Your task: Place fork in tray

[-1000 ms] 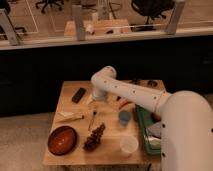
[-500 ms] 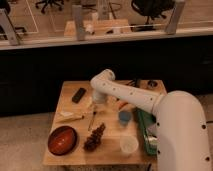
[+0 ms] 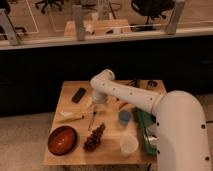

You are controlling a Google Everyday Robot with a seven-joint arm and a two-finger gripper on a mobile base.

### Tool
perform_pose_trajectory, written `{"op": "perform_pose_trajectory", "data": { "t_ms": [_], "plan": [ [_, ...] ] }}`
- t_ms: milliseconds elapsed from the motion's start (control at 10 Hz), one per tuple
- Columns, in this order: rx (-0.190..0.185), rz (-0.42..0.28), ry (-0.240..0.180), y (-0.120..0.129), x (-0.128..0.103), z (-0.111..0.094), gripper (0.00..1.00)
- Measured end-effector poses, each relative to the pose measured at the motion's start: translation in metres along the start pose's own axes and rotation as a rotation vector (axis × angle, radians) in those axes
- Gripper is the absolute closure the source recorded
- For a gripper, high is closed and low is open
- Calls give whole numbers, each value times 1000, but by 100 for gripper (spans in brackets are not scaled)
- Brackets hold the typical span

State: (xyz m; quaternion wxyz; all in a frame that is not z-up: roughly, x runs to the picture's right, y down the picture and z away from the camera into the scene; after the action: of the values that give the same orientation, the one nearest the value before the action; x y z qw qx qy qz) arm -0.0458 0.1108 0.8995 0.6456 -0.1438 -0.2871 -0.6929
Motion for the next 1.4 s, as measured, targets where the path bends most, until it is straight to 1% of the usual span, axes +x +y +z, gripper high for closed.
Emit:
{"op": "perform_pose_trajectory", "data": {
  "t_ms": [200,300,400,600,800,1000,1200,1400],
  "plan": [
    [-27,50,-8,4,-9,12,20],
    [-60,84,-8,7,-13,19,20],
    [-78,95,-9,6,-15,22,20],
    [-78,99,-1,6,-15,20,20],
    [-57,108,11,5,-16,18,20],
    [-45,108,15,4,-18,17,20],
    [-35,106,12,1,-22,20,20],
    [-34,96,6,-2,-26,22,20]
  ]
}}
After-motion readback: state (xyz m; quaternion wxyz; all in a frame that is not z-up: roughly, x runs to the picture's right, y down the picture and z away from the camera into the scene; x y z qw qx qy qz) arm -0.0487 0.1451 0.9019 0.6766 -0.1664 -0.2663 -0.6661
